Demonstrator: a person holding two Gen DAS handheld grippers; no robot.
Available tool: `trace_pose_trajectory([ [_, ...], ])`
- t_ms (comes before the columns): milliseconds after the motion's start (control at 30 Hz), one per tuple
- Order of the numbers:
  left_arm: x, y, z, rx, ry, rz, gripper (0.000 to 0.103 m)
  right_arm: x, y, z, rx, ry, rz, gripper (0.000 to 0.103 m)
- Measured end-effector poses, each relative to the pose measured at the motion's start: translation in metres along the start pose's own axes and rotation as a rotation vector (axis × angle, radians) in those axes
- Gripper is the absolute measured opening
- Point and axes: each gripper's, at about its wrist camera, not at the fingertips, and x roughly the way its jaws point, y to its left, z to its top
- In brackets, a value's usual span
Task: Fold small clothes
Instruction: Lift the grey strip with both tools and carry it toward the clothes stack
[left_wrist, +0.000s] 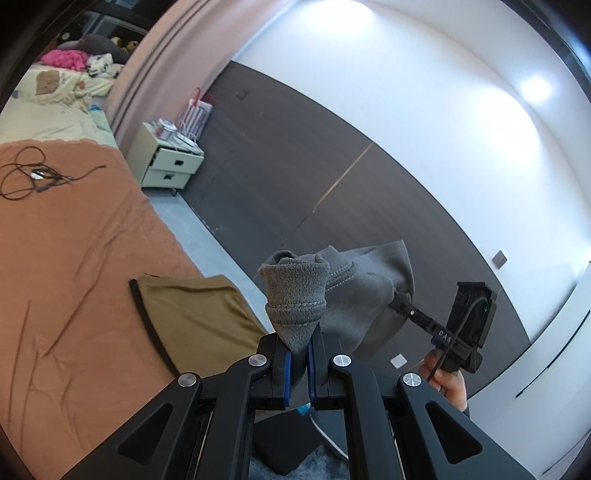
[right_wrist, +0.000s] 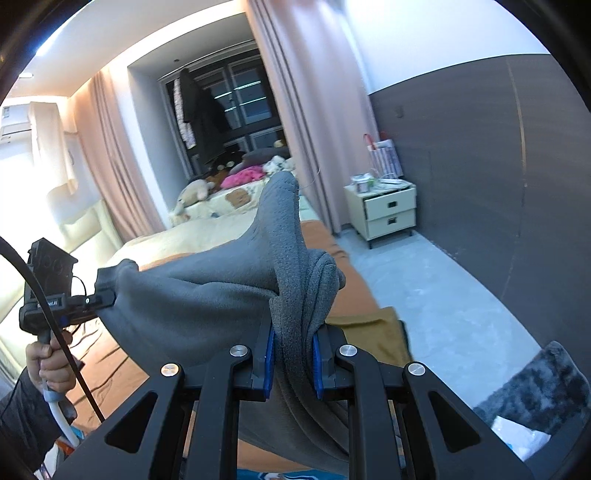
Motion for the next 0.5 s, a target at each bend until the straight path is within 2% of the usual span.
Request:
trace_pose_trajectory([
  [300,0.031,0.002,-0.007,-0.010,0.044,0.001,0.006,0.004,0.016,-0.003,0.001,0.008,-0.044,0.013],
  [500,0.067,0.031,-0.001,-0.032,0.069,0.068,0.006,0.058,0.019,0.001,0.031,0.063,-0.092,0.013],
])
